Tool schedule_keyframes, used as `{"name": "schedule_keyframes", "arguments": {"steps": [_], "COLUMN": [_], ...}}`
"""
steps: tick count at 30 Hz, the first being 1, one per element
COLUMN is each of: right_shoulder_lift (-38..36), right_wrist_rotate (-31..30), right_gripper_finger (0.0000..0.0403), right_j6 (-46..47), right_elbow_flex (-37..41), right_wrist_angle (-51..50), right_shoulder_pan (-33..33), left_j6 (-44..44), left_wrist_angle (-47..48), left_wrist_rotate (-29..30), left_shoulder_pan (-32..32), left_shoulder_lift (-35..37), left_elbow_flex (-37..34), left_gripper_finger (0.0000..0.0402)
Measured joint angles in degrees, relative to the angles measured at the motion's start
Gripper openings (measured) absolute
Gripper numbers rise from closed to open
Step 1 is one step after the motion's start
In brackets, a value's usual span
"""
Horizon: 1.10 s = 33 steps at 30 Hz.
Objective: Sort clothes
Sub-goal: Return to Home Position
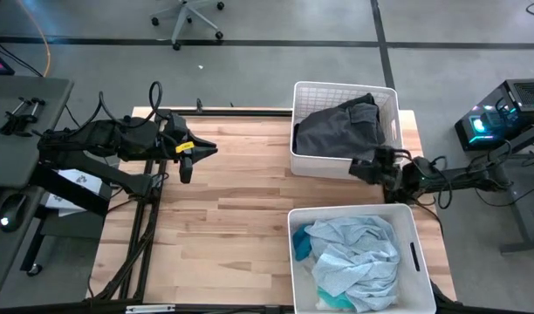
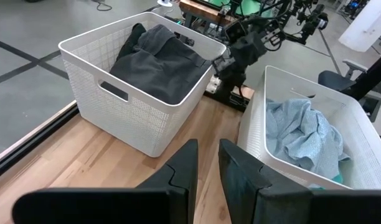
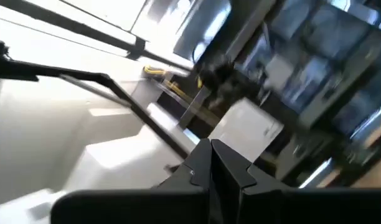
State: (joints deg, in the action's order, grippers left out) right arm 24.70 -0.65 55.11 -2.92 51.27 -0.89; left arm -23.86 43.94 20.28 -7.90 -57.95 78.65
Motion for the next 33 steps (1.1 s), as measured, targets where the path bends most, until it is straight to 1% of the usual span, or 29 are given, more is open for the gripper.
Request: {"name": "schedule_keyframes", "arguments": {"steps": [2,4,5,7,9,13,15,19,22,24,26,28,29,33], "right_shoulder_lift": [1.5,3.0,3.6,4.4,5.2,5.8,5.7,5.8,5.8,5.8,5.8,5.8,5.8,5.8], "right_wrist_rotate": [1.2,0.5,0.1,-0.8,-3.3,-9.9,-11.3,-11.5,-11.1,-9.3,-5.8,-3.7,-3.8,-7.5], "right_gripper_finger": [0.0000,0.0000,0.0000,0.0000,0.0000,0.0000,0.0000,0.0000,0.0000,0.0000,0.0000,0.0000,0.0000,0.0000], "right_j6": [4.5,4.8,2.8,-4.0,-8.8,-10.2,-10.5,-16.0,-22.2,-27.9,-33.6,-37.0,-37.3,-38.2], "right_elbow_flex": [0.0,0.1,0.1,0.1,0.1,0.0,-0.1,-0.1,-0.1,0.0,0.0,0.0,0.0,0.0], "right_wrist_angle": [-1.5,-4.1,-5.7,-8.5,-11.0,-13.7,-16.0,-20.9,-22.1,-21.2,-20.1,-20.4,-21.0,-24.0], "right_shoulder_pan": [0.0,0.1,0.1,0.2,0.5,1.3,2.0,2.5,2.5,2.7,2.8,2.8,2.8,2.7], "left_j6": [0.0,0.0,0.0,0.1,0.1,0.1,0.1,0.1,0.4,0.4,0.4,0.5,0.5,0.5], "left_wrist_angle": [0.0,0.0,0.0,0.0,0.0,0.0,0.0,0.0,0.0,0.0,0.0,0.0,0.0,0.0], "left_wrist_rotate": [0.1,0.2,0.4,1.0,1.3,1.4,1.4,1.4,1.4,1.4,1.4,1.4,1.4,1.4], "left_shoulder_pan": [0.0,0.0,0.0,0.0,0.0,0.0,0.0,0.0,0.0,0.0,0.0,0.0,0.0,0.0], "left_shoulder_lift": [0.0,0.0,0.0,0.0,0.0,0.0,0.0,0.0,0.0,0.0,0.0,0.0,0.0,0.0], "left_elbow_flex": [0.0,0.0,0.0,0.0,0.0,0.0,0.0,0.0,0.0,0.0,0.0,0.0,0.0,0.0], "left_gripper_finger": [0.0053,0.0053,0.0053,0.0053,0.0053,0.0053,0.0053,0.0053,0.0053,0.0053,0.0053,0.0053,0.0053,0.0053]}}
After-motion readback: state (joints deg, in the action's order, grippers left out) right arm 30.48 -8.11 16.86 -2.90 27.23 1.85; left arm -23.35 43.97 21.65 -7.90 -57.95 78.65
